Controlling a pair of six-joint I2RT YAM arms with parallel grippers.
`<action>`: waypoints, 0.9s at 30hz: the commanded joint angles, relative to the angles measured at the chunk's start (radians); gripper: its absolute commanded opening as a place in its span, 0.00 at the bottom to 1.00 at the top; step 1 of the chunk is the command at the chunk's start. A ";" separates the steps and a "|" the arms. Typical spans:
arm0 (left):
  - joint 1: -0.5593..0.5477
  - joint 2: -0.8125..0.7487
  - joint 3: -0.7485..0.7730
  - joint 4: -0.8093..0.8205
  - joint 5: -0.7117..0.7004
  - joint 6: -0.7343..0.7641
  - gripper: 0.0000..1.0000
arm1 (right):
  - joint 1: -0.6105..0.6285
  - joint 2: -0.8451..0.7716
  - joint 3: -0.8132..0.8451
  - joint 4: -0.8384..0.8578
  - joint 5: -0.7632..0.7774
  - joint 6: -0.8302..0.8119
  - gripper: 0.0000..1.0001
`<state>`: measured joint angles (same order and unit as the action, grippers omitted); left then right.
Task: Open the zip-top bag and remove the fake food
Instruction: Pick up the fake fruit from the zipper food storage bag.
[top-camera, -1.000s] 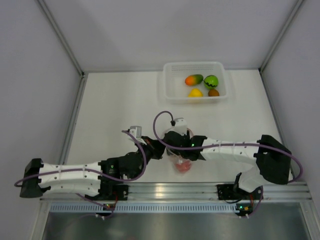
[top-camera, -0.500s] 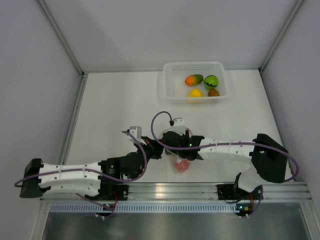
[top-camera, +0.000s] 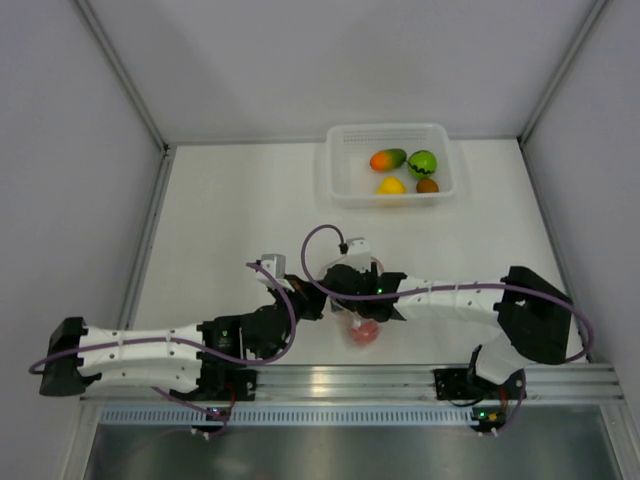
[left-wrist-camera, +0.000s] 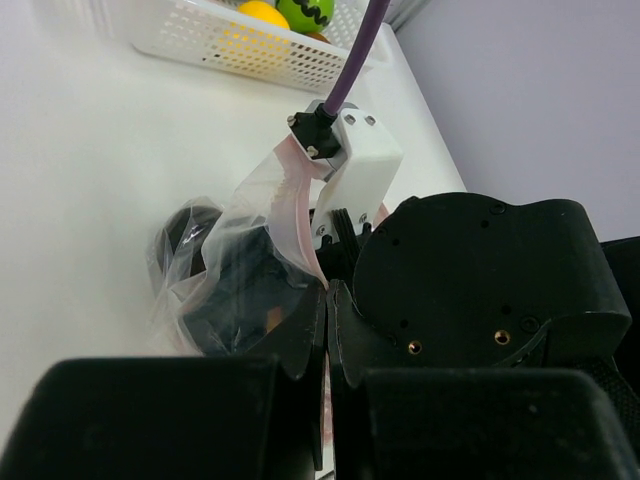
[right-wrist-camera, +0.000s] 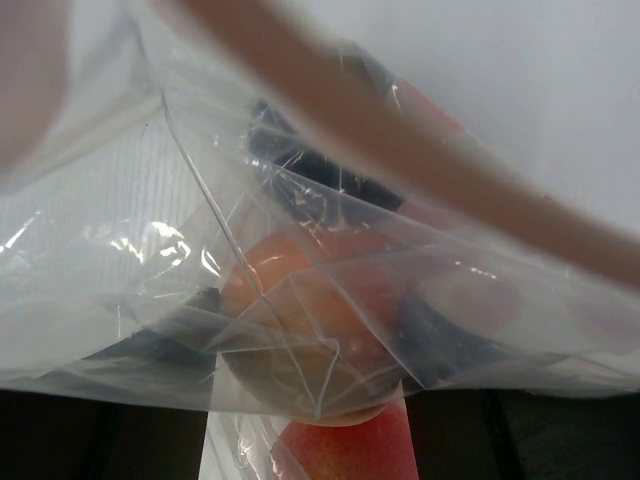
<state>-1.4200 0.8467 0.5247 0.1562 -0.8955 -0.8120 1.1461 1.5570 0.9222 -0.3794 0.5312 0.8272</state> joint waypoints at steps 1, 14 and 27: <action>-0.022 -0.015 0.043 0.236 0.107 -0.026 0.00 | -0.006 0.003 -0.045 -0.147 -0.007 0.007 0.39; -0.022 0.029 0.041 0.237 0.063 -0.035 0.00 | 0.009 -0.199 0.000 -0.225 0.016 -0.034 0.37; -0.020 0.077 0.049 0.240 0.013 -0.032 0.00 | 0.049 -0.288 0.052 -0.245 0.032 -0.100 0.34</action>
<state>-1.4357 0.9016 0.5282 0.3473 -0.8581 -0.8467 1.1751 1.3060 0.9150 -0.6022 0.5301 0.7506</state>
